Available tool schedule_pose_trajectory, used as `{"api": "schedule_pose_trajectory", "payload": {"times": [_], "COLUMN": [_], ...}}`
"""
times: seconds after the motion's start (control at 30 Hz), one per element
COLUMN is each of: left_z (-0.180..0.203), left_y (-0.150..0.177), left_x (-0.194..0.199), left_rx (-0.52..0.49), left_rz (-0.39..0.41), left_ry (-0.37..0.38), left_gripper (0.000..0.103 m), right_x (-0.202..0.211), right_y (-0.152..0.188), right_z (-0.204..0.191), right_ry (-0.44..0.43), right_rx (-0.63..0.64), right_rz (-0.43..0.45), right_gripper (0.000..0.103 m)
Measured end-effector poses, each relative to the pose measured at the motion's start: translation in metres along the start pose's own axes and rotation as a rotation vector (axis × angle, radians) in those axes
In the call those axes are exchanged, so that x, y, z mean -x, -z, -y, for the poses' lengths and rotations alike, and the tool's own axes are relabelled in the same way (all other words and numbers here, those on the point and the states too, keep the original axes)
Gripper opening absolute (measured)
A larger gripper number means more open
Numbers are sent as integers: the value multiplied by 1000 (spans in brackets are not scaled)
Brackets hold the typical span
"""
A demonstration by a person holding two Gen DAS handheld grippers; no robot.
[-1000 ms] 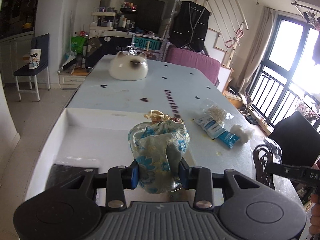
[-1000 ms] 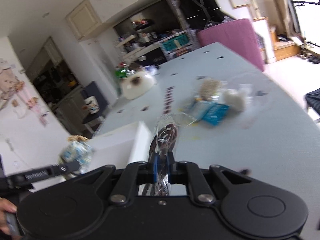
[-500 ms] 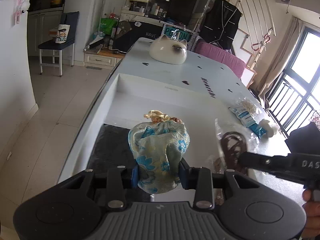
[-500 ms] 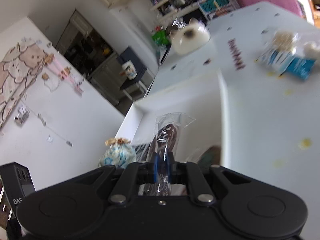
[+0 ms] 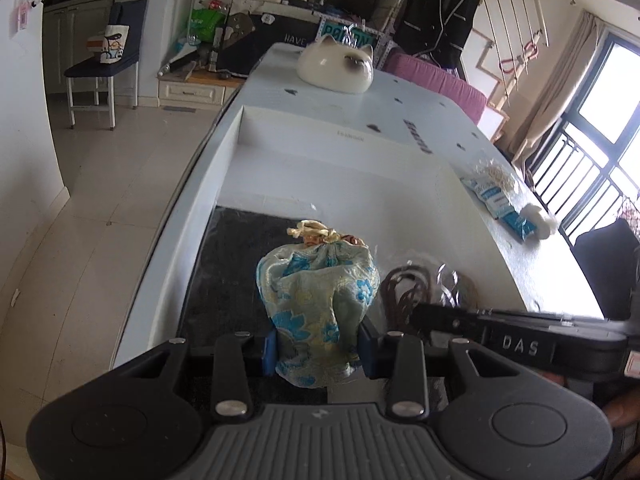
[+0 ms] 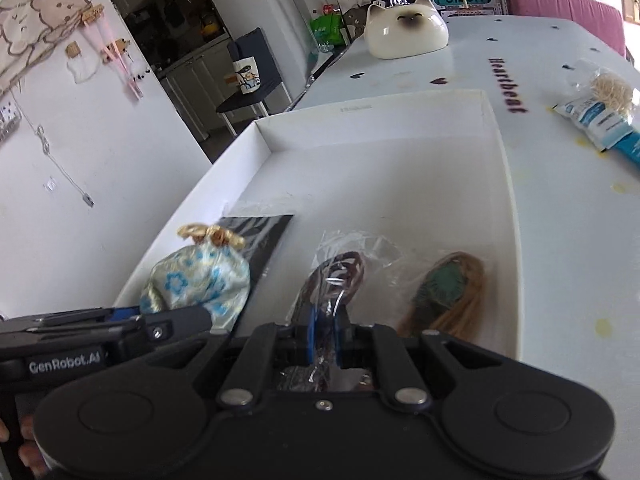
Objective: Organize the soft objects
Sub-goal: 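Release the pouch into the tray with the left tool while the right tool releases the cord bag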
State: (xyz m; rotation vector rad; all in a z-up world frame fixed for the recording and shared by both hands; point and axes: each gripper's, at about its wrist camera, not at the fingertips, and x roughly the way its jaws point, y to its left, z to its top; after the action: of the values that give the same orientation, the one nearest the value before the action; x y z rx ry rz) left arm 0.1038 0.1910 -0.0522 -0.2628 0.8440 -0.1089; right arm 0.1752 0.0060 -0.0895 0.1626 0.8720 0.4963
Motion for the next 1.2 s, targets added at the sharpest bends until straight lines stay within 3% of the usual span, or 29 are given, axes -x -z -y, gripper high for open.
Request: {"api": "schedule_pose_trajectory", "payload": {"times": [0.07, 0.17, 0.2, 0.27, 0.33, 0.4, 0.47, 0.67, 0.97, 1.2], "left_z": [0, 1, 2, 3, 4, 4, 5, 5, 14, 19], "left_y": [3, 9, 10, 12, 13, 13, 14, 17, 15, 15], "left_x": [1, 2, 3, 3, 4, 5, 5, 5, 4, 21], "left_rx": [-1, 6, 5, 2, 2, 2, 2, 5, -13, 20], "left_rz": [-25, -43, -45, -44, -40, -38, -40, -37, -73, -75], "left_ry": [10, 33, 35, 33, 31, 30, 25, 13, 13, -35], "left_gripper": [40, 40, 40, 40, 40, 40, 40, 40, 42, 66], "right_x": [5, 21, 26, 36, 42, 39, 28, 3, 52, 74], "right_y": [1, 0, -1, -2, -2, -1, 1, 8, 4, 7], "right_z": [-1, 5, 4, 3, -3, -8, -8, -13, -1, 9], "right_ry": [17, -28, -43, -39, -18, -10, -17, -33, -73, -59], "right_rx": [40, 45, 47, 79, 143, 186, 200, 215, 175, 164], "right_rz": [1, 30, 37, 48, 48, 22, -21, -57, 51, 89], "right_gripper": [16, 52, 53, 48, 36, 22, 18, 17, 21, 21]}}
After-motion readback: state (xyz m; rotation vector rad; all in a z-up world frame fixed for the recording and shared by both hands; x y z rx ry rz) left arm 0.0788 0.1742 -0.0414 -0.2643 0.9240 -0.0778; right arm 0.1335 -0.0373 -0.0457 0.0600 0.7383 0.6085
